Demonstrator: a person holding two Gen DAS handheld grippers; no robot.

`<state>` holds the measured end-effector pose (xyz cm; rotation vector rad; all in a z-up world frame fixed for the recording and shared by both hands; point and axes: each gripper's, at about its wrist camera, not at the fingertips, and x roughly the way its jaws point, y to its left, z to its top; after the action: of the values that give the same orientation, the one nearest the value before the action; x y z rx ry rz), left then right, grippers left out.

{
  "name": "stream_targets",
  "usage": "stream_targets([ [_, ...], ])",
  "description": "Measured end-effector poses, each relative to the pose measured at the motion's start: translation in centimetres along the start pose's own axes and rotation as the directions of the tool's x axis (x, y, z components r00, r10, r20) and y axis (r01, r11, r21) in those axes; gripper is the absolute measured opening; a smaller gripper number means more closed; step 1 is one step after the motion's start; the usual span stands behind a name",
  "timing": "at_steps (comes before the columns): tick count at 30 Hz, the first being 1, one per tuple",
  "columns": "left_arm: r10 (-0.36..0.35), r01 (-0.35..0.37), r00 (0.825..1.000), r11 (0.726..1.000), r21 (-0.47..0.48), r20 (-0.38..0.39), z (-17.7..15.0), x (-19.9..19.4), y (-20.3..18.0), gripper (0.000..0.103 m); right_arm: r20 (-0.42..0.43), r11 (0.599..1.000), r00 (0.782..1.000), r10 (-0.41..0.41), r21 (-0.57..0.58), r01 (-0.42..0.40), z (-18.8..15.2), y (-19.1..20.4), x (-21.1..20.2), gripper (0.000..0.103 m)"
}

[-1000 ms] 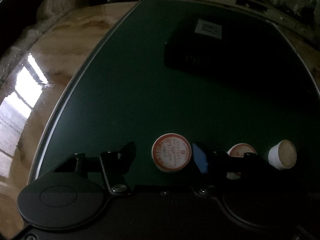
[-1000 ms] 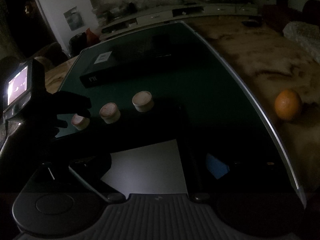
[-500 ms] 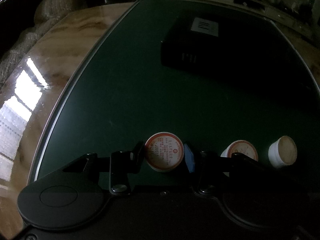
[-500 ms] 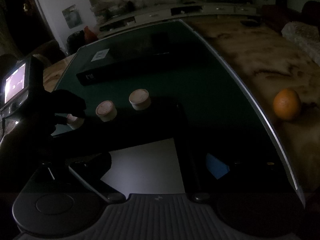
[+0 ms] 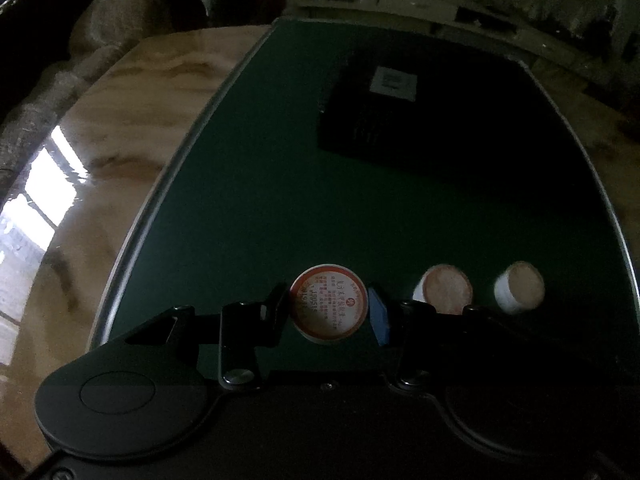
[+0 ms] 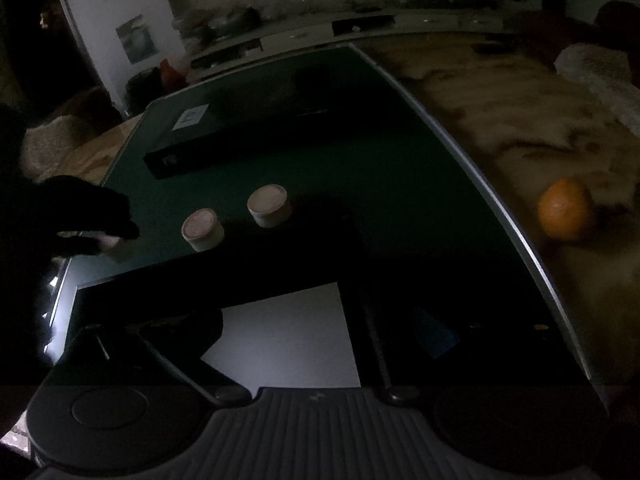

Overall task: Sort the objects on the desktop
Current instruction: 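Lift the cup with the left gripper and lower it into the black box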

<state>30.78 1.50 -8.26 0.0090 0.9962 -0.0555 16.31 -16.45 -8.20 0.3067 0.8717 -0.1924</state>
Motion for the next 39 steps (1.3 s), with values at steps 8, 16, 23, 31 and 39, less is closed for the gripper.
stream_targets([
  [8,-0.006,0.006,1.0,1.0,0.029,0.017,-3.3,-3.9,0.2,0.041,0.013,0.999,1.0,-0.015,0.032,0.015,0.1,-1.0,0.0,0.103],
  [16,-0.046,0.046,0.999,0.998,0.05,-0.006,-6.4,-6.0,-0.4,0.041,0.013,0.999,0.999,-0.03,0.037,0.03,0.1,-1.3,0.2,0.103],
  [23,-0.029,0.036,0.993,0.998,0.059,-0.118,-8.9,-3.9,-0.5,0.041,0.002,0.998,0.999,-0.041,0.039,0.04,0.0,-1.5,0.3,0.103],
  [31,-0.002,0.014,0.985,0.997,0.072,-0.17,-9.7,-2.6,-0.2,0.041,-0.008,0.998,0.999,-0.038,0.045,0.038,0.1,-1.6,0.5,0.103],
  [39,0.016,-0.003,0.985,0.997,0.077,-0.174,-9.8,-1.9,-0.2,0.041,-0.008,0.998,0.999,-0.039,0.05,0.039,-0.1,-1.7,0.5,0.103],
])
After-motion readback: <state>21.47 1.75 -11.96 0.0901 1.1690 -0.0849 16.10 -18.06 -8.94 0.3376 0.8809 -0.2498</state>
